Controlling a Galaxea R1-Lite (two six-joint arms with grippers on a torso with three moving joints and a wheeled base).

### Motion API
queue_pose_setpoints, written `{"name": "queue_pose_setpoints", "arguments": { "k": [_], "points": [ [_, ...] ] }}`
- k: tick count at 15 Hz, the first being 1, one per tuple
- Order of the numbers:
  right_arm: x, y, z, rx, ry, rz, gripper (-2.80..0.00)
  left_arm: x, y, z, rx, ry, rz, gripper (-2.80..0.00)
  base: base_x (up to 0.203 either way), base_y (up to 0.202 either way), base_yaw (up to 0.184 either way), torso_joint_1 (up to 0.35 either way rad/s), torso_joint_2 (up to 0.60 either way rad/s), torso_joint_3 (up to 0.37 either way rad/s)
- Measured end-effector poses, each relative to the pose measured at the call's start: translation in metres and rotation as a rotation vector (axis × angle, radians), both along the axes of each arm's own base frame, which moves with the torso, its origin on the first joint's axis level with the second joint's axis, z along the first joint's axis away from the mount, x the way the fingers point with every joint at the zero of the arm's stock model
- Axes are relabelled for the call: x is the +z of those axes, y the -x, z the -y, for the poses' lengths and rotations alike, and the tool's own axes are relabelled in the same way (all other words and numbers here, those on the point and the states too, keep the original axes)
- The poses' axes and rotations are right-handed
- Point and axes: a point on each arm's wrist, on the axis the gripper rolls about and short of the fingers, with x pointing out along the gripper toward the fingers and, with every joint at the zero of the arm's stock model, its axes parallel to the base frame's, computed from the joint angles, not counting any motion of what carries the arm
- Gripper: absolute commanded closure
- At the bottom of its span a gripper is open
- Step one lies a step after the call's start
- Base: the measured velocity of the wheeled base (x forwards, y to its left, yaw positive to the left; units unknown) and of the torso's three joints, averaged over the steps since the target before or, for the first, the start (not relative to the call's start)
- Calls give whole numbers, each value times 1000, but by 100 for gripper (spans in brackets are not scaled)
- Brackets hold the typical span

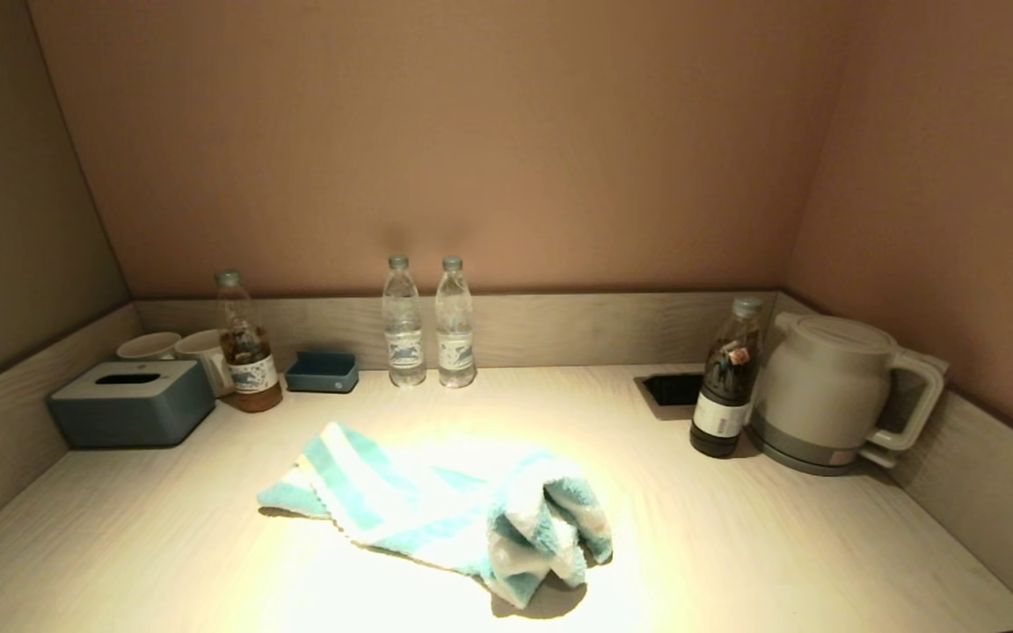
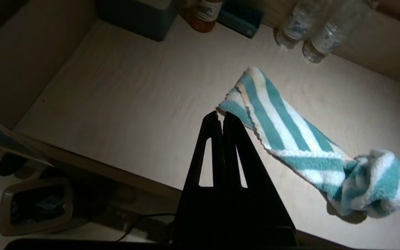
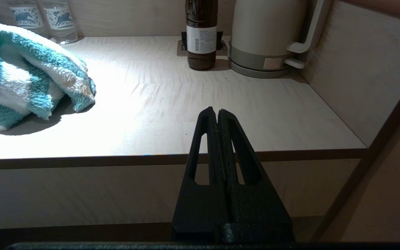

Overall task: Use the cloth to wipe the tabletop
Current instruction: Pick up the tablecloth

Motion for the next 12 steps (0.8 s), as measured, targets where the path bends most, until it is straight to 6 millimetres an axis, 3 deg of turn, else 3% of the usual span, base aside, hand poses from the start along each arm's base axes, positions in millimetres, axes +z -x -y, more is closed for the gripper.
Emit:
{"name": "queue_pose_setpoints", "arguments": {
  "k": [5, 9, 12],
  "points": [
    [0, 0, 0, 1, 0, 0, 0, -8, 43, -48, 313, 84, 152, 0, 0, 0, 0, 0, 0, 0],
    [0, 0, 0, 0, 0, 0, 0, -37, 87, -65, 431, 118, 259, 0, 0, 0, 0, 0, 0, 0],
    [0, 0, 0, 0, 0, 0, 0, -56, 109, -68, 485, 132, 320, 0, 0, 0, 0, 0, 0, 0]
  ]
}}
